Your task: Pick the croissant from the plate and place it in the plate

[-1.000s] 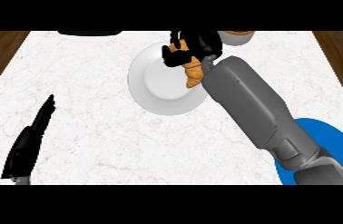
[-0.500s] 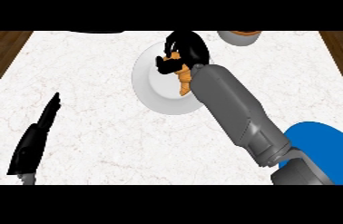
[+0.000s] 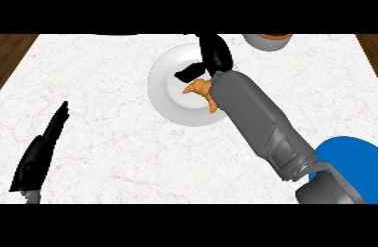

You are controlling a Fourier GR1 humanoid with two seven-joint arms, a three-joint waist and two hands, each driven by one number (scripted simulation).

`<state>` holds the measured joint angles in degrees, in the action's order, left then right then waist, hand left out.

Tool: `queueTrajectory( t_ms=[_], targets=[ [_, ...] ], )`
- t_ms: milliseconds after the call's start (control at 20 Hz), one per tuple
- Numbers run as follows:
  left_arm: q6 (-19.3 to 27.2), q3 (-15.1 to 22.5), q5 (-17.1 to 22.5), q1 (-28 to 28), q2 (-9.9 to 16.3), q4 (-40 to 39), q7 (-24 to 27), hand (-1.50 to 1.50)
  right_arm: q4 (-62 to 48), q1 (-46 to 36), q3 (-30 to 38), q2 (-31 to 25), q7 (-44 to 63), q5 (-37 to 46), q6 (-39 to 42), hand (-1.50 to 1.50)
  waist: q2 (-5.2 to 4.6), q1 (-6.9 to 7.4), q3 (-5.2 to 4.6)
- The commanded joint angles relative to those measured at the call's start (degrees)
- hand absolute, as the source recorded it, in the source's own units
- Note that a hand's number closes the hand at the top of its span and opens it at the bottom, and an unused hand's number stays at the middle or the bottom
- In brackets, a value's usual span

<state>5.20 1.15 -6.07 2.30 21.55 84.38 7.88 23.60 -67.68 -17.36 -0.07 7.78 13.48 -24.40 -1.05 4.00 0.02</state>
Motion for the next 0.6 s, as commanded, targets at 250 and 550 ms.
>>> queueTrajectory(
  t_ms=[250, 550],
  targets=[
    [-0.03, -2.46, 0.56, -1.05, -0.26, -3.3, 1.03, 0.0, -0.44, 1.63, 10.96, -1.35, -8.68, -7.3, -10.79, -1.5, 0.2, -2.2, -0.02],
    [-1.38, -3.94, 1.09, 2.06, 1.67, 0.16, -0.2, 0.0, 7.12, 9.22, 19.49, -3.99, -18.89, -16.2, -5.48, -1.5, 0.74, -3.09, 0.06]
  ],
)
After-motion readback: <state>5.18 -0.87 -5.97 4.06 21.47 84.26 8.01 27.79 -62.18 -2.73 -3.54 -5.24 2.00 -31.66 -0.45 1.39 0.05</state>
